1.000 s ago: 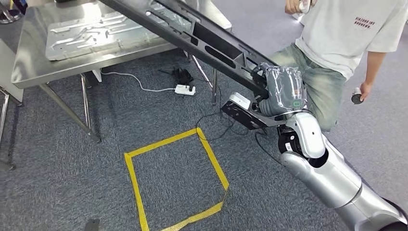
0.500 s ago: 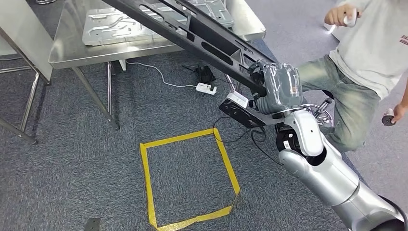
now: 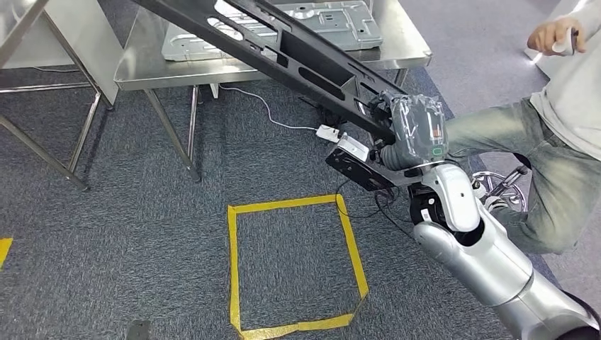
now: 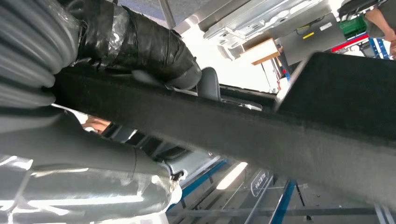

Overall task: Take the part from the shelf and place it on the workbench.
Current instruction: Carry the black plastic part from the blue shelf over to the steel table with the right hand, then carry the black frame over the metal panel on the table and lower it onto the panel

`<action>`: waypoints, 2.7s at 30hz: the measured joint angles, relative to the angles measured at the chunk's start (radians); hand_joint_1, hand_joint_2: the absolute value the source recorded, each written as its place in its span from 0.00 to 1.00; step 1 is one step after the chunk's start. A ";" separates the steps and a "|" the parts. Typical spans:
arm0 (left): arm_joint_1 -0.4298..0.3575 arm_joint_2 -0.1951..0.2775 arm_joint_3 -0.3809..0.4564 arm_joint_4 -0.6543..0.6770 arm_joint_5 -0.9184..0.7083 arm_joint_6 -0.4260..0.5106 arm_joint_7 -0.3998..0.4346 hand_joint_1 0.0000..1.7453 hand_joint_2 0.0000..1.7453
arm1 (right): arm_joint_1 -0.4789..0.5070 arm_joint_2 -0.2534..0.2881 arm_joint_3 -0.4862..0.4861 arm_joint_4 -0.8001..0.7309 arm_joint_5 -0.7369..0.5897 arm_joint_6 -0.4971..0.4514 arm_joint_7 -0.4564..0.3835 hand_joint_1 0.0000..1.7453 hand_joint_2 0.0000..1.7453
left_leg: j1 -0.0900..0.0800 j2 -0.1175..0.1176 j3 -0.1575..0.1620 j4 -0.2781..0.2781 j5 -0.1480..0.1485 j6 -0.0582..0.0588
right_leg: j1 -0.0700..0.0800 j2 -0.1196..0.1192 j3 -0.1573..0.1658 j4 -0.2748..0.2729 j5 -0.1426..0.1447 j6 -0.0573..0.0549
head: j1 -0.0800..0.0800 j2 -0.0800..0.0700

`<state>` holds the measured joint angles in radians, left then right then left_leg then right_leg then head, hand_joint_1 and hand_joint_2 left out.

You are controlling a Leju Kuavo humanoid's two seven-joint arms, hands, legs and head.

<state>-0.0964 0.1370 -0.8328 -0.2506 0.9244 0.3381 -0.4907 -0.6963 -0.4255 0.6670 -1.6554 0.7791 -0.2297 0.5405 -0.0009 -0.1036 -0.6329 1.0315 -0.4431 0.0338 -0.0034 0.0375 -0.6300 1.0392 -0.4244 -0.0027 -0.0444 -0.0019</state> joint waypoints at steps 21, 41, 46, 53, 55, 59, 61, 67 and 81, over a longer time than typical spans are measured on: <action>-0.005 0.000 -0.008 0.000 -0.014 -0.027 0.044 0.00 1.00 | 0.011 -0.001 -0.033 0.017 -0.443 -0.075 -0.036 1.00 1.00 | 0.007 0.092 0.012 -0.010 -0.002 0.009 | -0.008 -0.041 -0.105 0.251 -0.139 0.036 | 0.002 0.000; -0.003 -0.002 -0.024 0.000 -0.023 -0.102 0.029 0.00 1.00 | -0.002 0.000 -0.033 0.063 -0.149 -0.143 0.064 1.00 1.00 | 0.013 0.100 -0.037 0.088 -0.027 -0.041 | -0.001 -0.044 0.024 -0.022 -0.010 -0.005 | 0.002 0.000; -0.003 -0.003 -0.026 0.000 -0.026 -0.100 0.025 0.00 1.00 | 0.001 -0.008 -0.042 0.058 -0.078 -0.128 0.060 1.00 1.00 | 0.008 0.099 0.010 -0.007 -0.007 -0.016 | 0.001 -0.044 0.022 -0.015 -0.020 0.020 | 0.002 0.000; -0.004 -0.005 -0.027 0.000 -0.025 -0.098 0.025 0.00 1.00 | 0.013 -0.016 -0.052 0.055 -0.045 -0.107 0.060 1.00 1.00 | 0.010 0.095 0.023 -0.015 -0.008 0.005 | -0.004 -0.041 -0.126 0.275 -0.134 0.038 | 0.008 0.000; -0.004 -0.005 -0.030 0.000 -0.024 -0.098 0.024 0.00 1.00 | 0.015 -0.016 -0.053 0.054 -0.034 -0.106 0.059 1.00 1.00 | 0.010 0.093 0.027 -0.012 -0.013 0.003 | -0.005 -0.040 -0.089 0.186 -0.068 0.034 | 0.008 0.000; -0.005 -0.007 -0.033 0.000 -0.022 -0.099 0.020 0.00 1.00 | 0.003 -0.015 -0.058 0.048 -0.010 -0.104 0.056 1.00 1.00 | 0.003 0.088 0.025 -0.004 -0.022 -0.011 | 0.001 -0.038 0.001 -0.001 -0.009 0.021 | 0.008 0.000; -0.005 -0.008 -0.033 0.000 -0.022 -0.102 0.018 0.00 1.00 | 0.000 -0.015 -0.058 0.045 -0.001 -0.098 0.061 1.00 1.00 | 0.004 0.088 0.023 -0.004 -0.026 -0.019 | -0.001 -0.039 0.005 -0.008 -0.009 0.013 | 0.008 0.000; -0.002 -0.009 -0.036 0.000 -0.023 -0.107 0.013 0.00 1.00 | 0.000 -0.015 -0.059 0.025 0.013 -0.088 0.076 1.00 1.00 | 0.008 0.094 -0.105 0.259 -0.144 -0.041 | -0.003 -0.042 0.014 -0.015 -0.011 -0.010 | 0.003 0.000; -0.005 -0.010 -0.041 0.000 -0.015 -0.101 0.013 0.00 1.00 | 0.013 -0.023 -0.069 -0.008 0.043 -0.052 0.089 1.00 1.00 | 0.009 0.096 0.026 -0.019 -0.008 0.007 | -0.003 -0.038 -0.080 0.204 -0.130 0.034 | 0.008 0.000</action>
<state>-0.1015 0.1274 -0.8739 -0.2506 0.9091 0.2370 -0.4779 -0.6830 -0.4485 0.5983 -1.6633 0.8219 -0.2815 0.6298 0.0086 -0.0075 -0.6071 1.0126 -0.4513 0.0407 -0.0060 -0.0001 -0.7104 1.2430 -0.5544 0.0313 -0.0362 -0.0019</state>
